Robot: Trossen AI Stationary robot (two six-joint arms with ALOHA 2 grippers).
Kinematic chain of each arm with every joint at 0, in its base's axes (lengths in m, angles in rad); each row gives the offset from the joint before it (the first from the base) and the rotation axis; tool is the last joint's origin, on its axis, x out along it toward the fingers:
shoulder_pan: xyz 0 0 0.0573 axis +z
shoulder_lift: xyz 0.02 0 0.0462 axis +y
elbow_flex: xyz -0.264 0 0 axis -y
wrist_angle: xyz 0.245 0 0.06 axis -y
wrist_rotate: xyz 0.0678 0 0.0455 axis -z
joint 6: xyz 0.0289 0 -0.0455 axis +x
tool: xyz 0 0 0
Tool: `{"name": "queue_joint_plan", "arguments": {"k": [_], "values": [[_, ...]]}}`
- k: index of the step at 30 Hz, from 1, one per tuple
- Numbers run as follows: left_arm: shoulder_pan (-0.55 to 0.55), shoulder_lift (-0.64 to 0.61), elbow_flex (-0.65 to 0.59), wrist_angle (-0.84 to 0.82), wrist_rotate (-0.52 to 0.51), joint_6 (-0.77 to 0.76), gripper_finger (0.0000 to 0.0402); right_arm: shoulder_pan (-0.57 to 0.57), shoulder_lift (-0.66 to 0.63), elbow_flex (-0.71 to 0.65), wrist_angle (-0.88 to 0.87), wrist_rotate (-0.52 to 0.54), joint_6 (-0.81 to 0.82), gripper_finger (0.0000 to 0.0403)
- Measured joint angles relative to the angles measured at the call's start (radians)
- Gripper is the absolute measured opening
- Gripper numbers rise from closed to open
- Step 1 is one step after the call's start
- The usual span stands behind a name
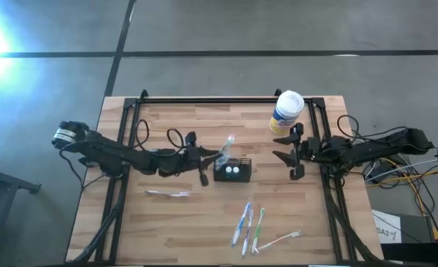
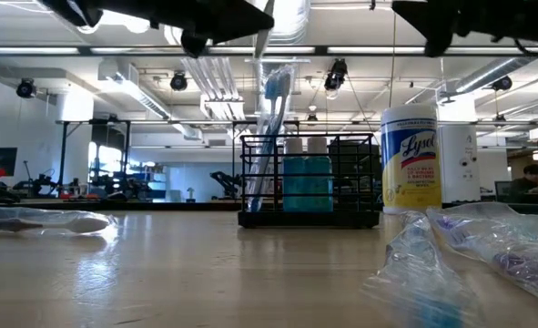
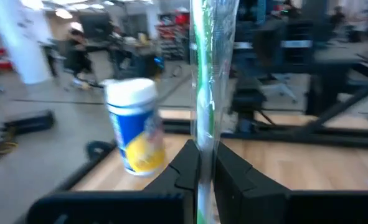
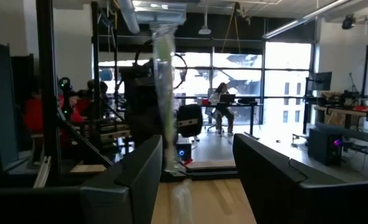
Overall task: Pick & Place toothbrushing station
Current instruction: Put the green toothbrush into the wire organizer
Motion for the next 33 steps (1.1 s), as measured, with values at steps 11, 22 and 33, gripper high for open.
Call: {"name": "queue_joint_plan", "arguments": {"k": [11, 22, 33], "values": [[0.006, 0.0, 0.105, -0.045, 0.01, 0.186, 0.0026, -0.021, 0.32, 0.271, 0.005, -0.059, -0.066, 0.0196], [0.015, 0.036, 0.147, -0.09, 0.061, 0.237, 0.0026, -0.086, 0.467, 0.376, 0.011, -0.187, -0.073, 0.0196], [0.042, 0.079, 0.148, -0.081, 0.06, 0.219, 0.0026, -0.086, 0.553, 0.466, 0.014, -0.247, -0.044, 0.0192]]}}
